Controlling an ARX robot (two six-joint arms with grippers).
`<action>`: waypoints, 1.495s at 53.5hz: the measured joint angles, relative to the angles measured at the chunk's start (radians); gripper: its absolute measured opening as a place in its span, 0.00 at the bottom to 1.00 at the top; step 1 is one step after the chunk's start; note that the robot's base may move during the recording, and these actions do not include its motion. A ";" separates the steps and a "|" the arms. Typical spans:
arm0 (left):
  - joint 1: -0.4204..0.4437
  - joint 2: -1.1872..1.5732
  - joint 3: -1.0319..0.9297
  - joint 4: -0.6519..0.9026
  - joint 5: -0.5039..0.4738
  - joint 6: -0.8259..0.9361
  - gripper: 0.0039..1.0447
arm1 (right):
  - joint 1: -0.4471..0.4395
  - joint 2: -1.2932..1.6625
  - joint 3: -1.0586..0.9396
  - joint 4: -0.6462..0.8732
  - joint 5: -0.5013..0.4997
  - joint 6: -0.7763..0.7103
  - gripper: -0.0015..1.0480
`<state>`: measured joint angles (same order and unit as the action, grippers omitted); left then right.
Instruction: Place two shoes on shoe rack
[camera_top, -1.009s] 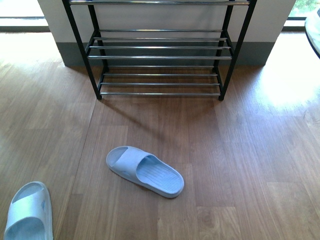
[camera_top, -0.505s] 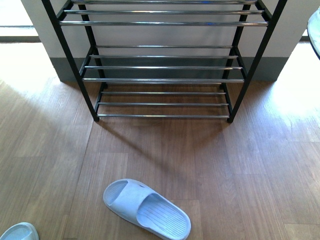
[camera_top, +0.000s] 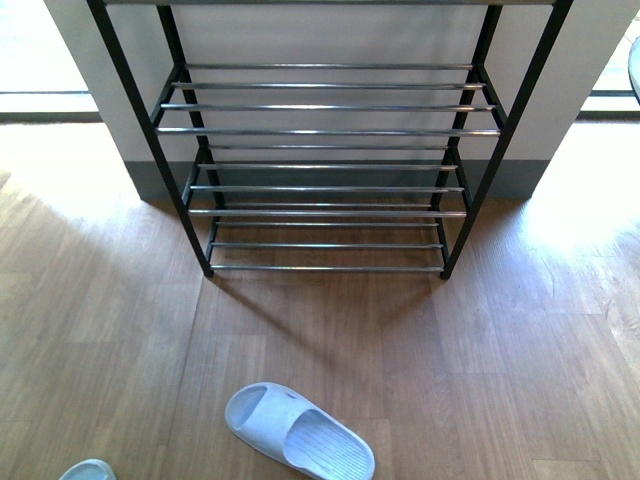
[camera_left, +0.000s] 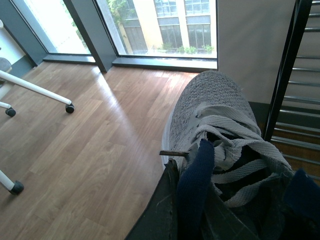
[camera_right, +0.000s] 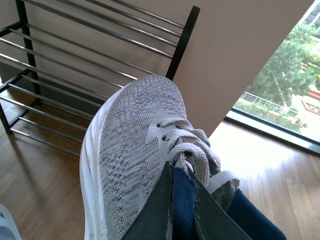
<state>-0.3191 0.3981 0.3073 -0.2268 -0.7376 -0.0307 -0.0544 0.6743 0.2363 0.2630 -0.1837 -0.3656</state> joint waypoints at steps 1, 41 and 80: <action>0.000 0.000 0.000 0.000 0.000 0.000 0.01 | 0.000 0.000 0.000 0.000 0.000 0.000 0.01; 0.001 -0.004 0.000 0.000 -0.021 0.000 0.01 | 0.003 -0.002 0.002 0.000 -0.013 0.000 0.01; -0.002 -0.003 0.000 0.000 0.008 0.000 0.01 | 0.001 -0.001 0.000 -0.001 0.000 0.002 0.01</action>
<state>-0.3214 0.3950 0.3069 -0.2268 -0.7296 -0.0307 -0.0532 0.6735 0.2363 0.2619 -0.1833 -0.3641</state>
